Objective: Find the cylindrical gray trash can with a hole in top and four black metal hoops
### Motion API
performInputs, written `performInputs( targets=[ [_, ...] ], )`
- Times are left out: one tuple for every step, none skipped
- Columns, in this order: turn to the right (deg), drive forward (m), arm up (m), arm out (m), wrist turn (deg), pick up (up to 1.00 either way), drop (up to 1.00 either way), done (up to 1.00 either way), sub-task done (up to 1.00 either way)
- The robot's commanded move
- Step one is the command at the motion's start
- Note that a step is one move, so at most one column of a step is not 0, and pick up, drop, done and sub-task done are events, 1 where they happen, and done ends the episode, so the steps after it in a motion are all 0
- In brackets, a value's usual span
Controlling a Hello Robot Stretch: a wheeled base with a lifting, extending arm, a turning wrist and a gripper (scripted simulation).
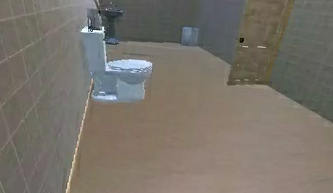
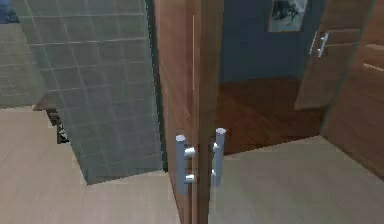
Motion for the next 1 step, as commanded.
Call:
performInputs(
  targets=[
    [0.0, 1.0, 0.0, 0.0, 0.0, 0.0, 0.0, 0.0, 0.0]
  ],
)
